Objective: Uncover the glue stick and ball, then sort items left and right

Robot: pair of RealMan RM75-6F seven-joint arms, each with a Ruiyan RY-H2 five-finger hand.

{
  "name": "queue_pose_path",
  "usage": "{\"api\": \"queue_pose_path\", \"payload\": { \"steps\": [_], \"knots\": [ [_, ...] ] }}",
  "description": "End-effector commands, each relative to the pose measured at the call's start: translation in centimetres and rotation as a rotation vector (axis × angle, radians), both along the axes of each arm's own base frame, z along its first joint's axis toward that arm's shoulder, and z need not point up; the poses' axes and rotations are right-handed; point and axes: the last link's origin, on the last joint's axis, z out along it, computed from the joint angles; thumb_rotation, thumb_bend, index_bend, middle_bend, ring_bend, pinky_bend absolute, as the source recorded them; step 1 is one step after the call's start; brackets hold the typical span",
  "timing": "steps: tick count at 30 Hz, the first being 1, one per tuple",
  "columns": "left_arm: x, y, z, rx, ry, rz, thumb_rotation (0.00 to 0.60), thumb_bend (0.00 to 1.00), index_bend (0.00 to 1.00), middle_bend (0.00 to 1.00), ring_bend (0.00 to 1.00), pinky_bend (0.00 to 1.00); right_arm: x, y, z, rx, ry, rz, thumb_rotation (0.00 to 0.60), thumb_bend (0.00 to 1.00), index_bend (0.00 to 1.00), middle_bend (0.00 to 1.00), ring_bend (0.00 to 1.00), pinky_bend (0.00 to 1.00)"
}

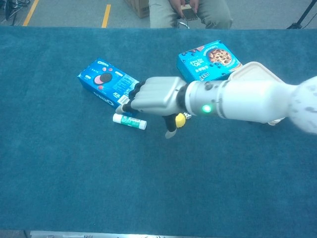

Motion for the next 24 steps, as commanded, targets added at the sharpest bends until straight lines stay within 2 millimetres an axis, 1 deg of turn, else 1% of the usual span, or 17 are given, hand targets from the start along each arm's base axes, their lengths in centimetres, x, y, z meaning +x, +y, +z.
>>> {"api": "queue_pose_path", "payload": {
  "steps": [1,8,13,16,19,24],
  "knots": [
    [-0.1,0.0,0.0,0.002,0.001,0.004,0.6,0.34,0.25,0.14,0.05,0.04,0.3,-0.4,-1.4,-0.012,0.027,0.0,0.6,0.0,0.09,0.24,0.09,0.08],
    [-0.5,-0.3,0.3,0.012,0.001,0.022,0.6,0.34,0.25,0.14,0.05,0.04,1.2,-1.4,-3.4,-0.029,0.021,-0.043,0.6,0.0,0.09,0.24,0.09,0.08],
    [-0.9,-0.4,0.5,0.018,0.0,0.034,0.6,0.34,0.25,0.14,0.05,0.04,1.2,-2.5,-4.0,-0.053,0.035,-0.067,0.6,0.0,0.09,0.24,0.09,0.08],
    [-1.1,-0.5,0.5,0.02,-0.002,0.035,0.6,0.34,0.25,0.14,0.05,0.04,1.0,-3.1,-3.6,-0.081,0.037,-0.083,0.6,0.0,0.09,0.24,0.09,0.08],
    [-1.2,-0.4,0.5,0.016,-0.004,0.034,0.6,0.34,0.25,0.14,0.05,0.04,0.6,-3.9,-2.9,-0.12,0.037,-0.101,0.6,0.0,0.09,0.24,0.09,0.08],
    [-1.2,0.0,0.2,0.006,-0.01,0.025,0.6,0.34,0.25,0.14,0.05,0.04,-0.7,-5.7,-1.9,-0.195,0.053,-0.154,0.6,0.0,0.09,0.24,0.09,0.08]
  ]
}}
